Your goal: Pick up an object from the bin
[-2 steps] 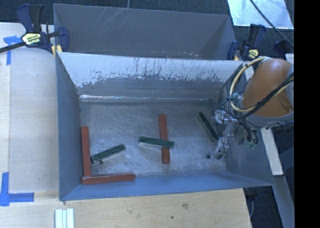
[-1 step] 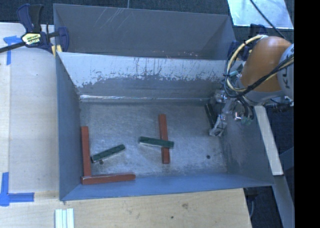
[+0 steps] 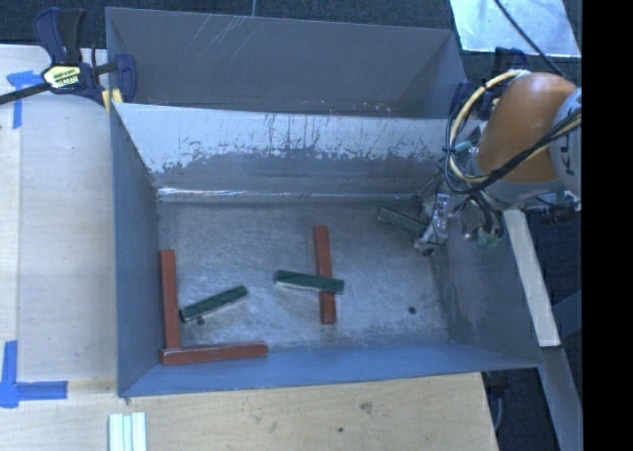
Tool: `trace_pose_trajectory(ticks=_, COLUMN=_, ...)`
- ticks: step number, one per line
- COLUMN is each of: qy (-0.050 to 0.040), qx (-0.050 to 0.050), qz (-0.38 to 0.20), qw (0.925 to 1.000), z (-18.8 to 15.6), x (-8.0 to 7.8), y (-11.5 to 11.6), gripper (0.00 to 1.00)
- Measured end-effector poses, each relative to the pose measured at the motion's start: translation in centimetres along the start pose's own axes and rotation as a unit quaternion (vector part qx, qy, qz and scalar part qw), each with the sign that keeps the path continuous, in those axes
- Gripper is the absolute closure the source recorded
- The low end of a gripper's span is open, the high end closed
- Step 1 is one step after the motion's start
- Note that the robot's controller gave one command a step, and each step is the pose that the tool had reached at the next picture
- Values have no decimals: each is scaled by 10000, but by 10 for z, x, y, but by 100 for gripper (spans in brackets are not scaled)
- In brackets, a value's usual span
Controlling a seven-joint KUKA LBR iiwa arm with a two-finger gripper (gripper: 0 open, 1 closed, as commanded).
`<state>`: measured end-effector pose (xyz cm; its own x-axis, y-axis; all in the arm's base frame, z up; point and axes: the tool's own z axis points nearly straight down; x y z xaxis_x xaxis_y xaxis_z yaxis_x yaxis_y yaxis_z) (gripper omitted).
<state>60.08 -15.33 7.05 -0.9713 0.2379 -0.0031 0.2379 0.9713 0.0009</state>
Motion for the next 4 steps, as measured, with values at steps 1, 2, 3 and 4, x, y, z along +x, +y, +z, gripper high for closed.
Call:
trace_pose_trajectory(ticks=1, qy=3, qx=4, qz=-42, qw=10000, z=-11, x=9, y=11, gripper=100)
trace_pose_trajectory(ticks=2, qy=-47, qx=-4, qz=62, qw=10000, z=-157, x=21, y=46, gripper=100)
trace_pose_trajectory(ticks=3, qy=-54, qx=7, qz=-402, qw=9992, z=-220, x=-17, y=45, gripper=100)
trace_pose_trajectory(ticks=4, qy=41, qx=2, qz=133, qw=9999, z=-114, x=18, y=70, gripper=100)
